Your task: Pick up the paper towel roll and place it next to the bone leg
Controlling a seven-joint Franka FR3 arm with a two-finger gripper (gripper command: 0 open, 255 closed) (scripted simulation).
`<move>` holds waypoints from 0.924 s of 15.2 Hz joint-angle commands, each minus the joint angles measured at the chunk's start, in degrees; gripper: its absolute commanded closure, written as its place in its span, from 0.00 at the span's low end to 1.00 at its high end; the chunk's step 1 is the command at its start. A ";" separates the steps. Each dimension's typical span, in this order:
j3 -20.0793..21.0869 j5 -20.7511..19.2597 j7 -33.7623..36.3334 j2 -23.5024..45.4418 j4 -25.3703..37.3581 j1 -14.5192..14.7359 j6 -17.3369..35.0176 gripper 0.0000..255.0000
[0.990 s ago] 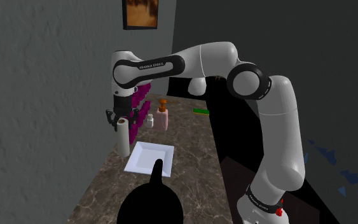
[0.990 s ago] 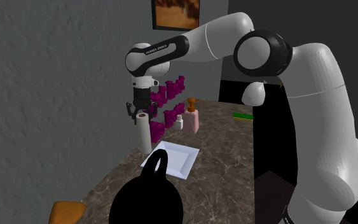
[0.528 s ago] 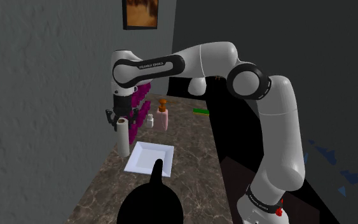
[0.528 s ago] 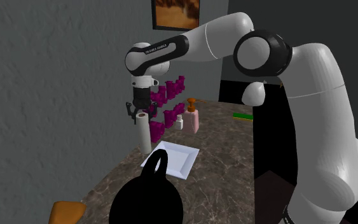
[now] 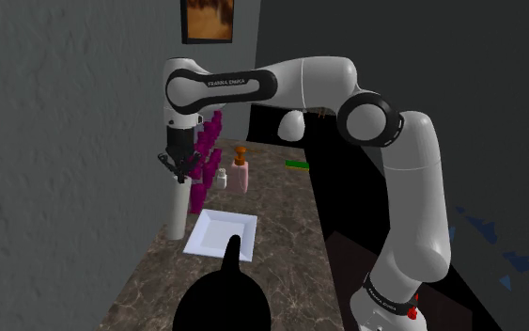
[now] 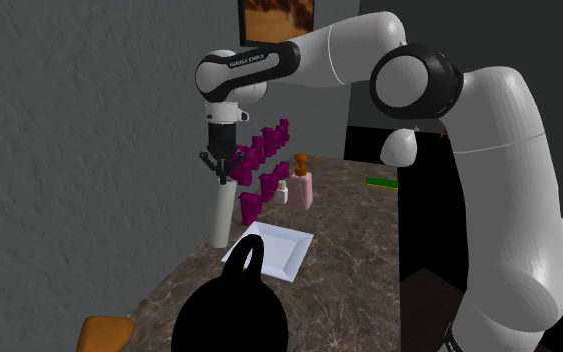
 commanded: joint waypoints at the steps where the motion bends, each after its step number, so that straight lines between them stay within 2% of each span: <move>1: 0.00 0.00 0.00 0.00 0.00 0.00 0.00 1.00; 2: 0.00 0.00 0.00 0.00 0.00 0.00 0.00 0.00; 3: 0.00 4.89 0.94 -5.99 -11.04 -2.99 11.62 0.00; 4: 0.10 9.40 1.04 -10.18 -19.21 -5.05 20.94 0.00; 11: 0.06 9.19 1.15 -7.66 -20.96 -3.98 25.33 0.00; 14: 0.08 9.16 1.16 -7.43 -21.08 -3.91 25.68 0.00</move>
